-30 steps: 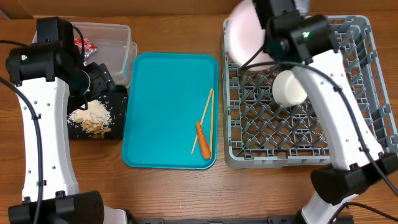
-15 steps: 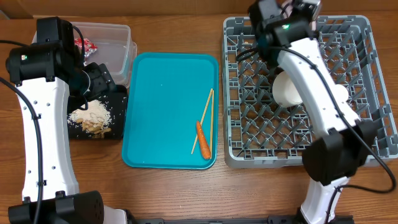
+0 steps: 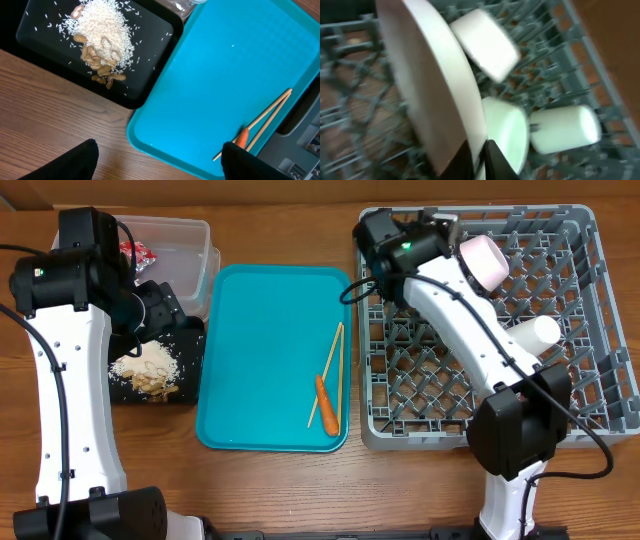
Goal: Sort waste into correct bins and load items into the dishwasher
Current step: 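Carry the plate right and stand it upright in the rack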
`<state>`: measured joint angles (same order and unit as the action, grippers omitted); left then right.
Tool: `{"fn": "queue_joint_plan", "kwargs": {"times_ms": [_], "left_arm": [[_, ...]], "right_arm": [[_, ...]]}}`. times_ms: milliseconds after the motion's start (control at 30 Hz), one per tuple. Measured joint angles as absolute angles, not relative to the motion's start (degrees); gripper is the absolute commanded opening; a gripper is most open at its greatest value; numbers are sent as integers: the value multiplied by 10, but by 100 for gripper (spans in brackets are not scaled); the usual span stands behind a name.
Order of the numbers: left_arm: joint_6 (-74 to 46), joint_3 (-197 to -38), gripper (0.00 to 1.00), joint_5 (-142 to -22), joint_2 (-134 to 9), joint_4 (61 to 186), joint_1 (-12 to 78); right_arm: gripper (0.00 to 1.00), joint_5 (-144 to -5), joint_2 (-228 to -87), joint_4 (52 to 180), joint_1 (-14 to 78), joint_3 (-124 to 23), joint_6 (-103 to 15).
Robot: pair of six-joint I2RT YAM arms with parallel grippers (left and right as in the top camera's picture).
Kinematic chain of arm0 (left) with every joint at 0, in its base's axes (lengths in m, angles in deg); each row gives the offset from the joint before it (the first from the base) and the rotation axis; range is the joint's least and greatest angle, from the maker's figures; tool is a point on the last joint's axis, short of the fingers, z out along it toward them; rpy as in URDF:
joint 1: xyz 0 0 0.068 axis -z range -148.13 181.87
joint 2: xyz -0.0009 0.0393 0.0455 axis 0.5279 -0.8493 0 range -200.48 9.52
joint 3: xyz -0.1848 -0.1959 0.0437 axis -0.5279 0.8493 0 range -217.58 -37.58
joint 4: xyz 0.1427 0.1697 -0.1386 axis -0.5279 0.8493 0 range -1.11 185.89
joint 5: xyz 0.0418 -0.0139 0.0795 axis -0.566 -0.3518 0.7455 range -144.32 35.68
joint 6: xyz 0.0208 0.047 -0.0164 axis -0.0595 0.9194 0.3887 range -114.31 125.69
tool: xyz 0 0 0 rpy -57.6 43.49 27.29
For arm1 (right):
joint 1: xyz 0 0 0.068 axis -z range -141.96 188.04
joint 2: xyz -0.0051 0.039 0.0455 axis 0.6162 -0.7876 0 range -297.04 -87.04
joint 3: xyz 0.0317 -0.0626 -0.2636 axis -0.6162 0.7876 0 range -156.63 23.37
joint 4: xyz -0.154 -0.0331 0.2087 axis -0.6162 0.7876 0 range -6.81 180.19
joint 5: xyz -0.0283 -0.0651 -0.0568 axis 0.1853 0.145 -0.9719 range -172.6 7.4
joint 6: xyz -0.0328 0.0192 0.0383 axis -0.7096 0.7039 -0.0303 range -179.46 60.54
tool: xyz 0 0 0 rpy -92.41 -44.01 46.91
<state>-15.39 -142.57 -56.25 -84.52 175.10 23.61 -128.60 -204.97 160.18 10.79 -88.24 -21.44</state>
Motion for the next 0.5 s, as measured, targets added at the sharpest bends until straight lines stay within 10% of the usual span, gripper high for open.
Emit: {"fn": "queue_joint_plan", "kwargs": {"times_ms": [133, 367, 500], "left_arm": [[-154, -1426, 80, -563, -845, 1751, 236], [-154, -1426, 81, -563, -845, 1751, 236], [-154, -1426, 83, -563, -845, 1751, 236]], "right_arm": [[58, -1256, -2050, 1597, 64, -883, -210], [69, -1240, -2041, 1604, 46, -886, -207], [96, -1218, -1975, 1606, 52, -886, -208]]}}
